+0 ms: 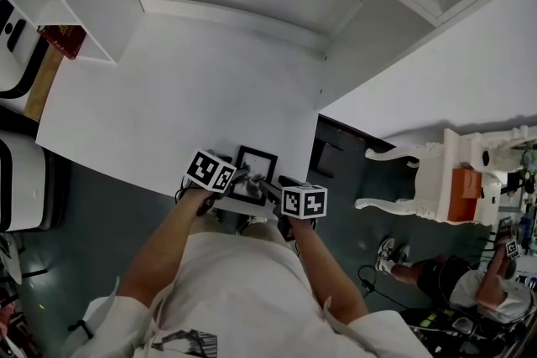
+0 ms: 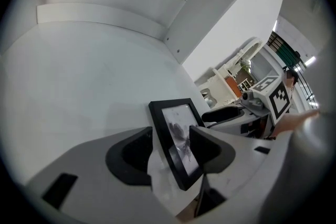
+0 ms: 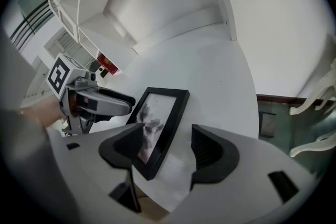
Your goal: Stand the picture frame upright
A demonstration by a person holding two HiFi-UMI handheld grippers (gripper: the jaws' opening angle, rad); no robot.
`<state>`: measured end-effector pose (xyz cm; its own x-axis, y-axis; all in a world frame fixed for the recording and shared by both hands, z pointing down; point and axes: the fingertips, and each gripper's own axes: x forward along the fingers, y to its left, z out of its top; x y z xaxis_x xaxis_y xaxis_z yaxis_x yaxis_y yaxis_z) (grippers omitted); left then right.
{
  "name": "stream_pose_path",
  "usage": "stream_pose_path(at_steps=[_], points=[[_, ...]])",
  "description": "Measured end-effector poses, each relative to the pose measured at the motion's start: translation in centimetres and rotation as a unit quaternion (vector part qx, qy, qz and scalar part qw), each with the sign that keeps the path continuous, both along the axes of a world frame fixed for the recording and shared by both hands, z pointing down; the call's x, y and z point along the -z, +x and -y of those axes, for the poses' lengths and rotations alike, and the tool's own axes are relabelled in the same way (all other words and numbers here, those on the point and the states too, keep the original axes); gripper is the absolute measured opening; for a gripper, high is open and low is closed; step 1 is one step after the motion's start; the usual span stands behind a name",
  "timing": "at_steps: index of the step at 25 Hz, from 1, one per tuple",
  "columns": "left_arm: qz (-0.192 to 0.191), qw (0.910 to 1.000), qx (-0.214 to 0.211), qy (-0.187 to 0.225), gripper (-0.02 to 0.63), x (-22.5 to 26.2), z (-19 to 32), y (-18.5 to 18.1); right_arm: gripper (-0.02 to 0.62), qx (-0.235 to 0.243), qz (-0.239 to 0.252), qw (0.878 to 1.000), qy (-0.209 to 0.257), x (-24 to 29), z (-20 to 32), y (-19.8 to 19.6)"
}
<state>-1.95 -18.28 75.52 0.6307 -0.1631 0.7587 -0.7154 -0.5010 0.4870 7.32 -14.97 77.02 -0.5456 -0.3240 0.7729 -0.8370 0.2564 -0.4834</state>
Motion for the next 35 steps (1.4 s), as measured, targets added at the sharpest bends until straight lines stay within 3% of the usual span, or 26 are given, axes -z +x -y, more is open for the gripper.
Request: stream_pose_path(at_steps=[7,16,24,28,31,35], points=[[-0.001,0.9999,0.01,-0.006,0.206,-0.5,0.0,0.0,0.265,-0.007,-0.006,1.0,0.0,0.3,0.3,0.0],[0.025,0.999,0.032,0.021,0.173,-1.0,0.1,0.2,0.267,-0.007,-0.028,1.0,0.0,0.1,0.2,-0.8],[0.043,0.9983,0.027,0.028,0.153,-1.4,0.0,0.2,0.204,0.003,-0.067,0.998,0.011,-0.1,0.2,-1.0],[0.051,0.9966,0.046,0.045,0.124,-1.5,-0.3,0.3,0.191,0.003,-0.071,0.997,0.017,-0.4,0.0,-1.4],[0.045,0.9957,0.066,0.048,0.11,-1.6,0.0,0.3,0.135,-0.006,-0.06,0.998,0.015,-0.4,0.3,-0.9],[0.046,0.9944,0.077,0.055,0.1,-1.6,0.0,0.1,0.112,-0.017,-0.034,0.999,0.015,-0.5,0.2,-0.8]])
